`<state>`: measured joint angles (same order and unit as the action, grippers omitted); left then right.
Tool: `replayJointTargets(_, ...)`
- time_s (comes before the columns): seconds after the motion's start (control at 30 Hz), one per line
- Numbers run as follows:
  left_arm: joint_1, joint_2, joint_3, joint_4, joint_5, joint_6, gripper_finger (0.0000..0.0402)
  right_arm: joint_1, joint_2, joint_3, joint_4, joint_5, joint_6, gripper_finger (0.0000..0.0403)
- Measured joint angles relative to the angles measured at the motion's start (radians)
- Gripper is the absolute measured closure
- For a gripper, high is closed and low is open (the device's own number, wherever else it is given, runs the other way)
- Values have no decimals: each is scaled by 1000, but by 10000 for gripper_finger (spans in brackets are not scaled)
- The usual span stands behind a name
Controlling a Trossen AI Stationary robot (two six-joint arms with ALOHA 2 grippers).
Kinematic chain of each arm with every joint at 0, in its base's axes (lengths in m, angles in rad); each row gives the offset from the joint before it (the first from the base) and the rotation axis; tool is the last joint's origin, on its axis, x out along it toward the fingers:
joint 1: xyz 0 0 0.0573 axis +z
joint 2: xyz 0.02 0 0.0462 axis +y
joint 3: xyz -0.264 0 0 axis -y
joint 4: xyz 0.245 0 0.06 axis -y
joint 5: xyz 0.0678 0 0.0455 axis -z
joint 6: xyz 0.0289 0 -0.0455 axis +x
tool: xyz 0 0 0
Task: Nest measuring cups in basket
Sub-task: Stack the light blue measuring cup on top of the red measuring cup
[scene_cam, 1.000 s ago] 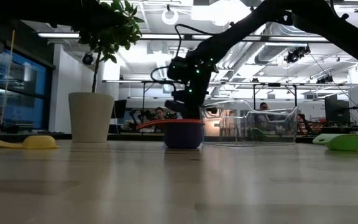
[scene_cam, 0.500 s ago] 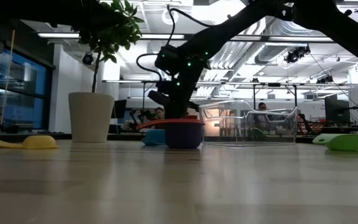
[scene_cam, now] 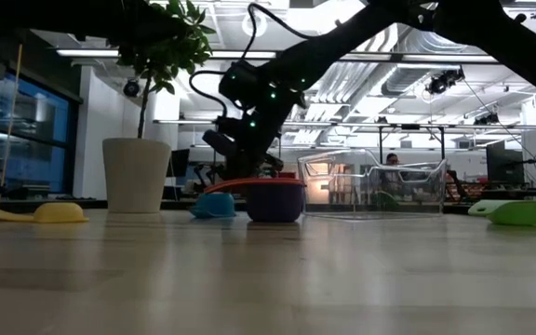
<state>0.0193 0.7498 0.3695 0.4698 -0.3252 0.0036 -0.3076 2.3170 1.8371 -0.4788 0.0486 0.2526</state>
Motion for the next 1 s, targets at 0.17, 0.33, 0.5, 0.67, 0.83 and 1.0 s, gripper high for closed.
replayJointTargets(0.17,0,0,0,-1,0,0,401,38,3,-2,26,-43,4,403)
replayJointTargets(0.33,0,0,0,0,0,0,401,88,4,-3,28,-61,8,403)
replayJointTargets(0.5,0,0,0,0,0,0,401,151,6,-4,53,-94,8,403)
replayJointTargets(0.67,0,0,0,0,0,0,401,208,6,-5,55,-91,8,403)
replayJointTargets(0.83,0,0,0,0,0,0,402,271,5,-4,32,-91,-10,403)
replayJointTargets(1.0,0,0,0,-1,0,0,401,338,1,-2,-69,-97,-51,403)
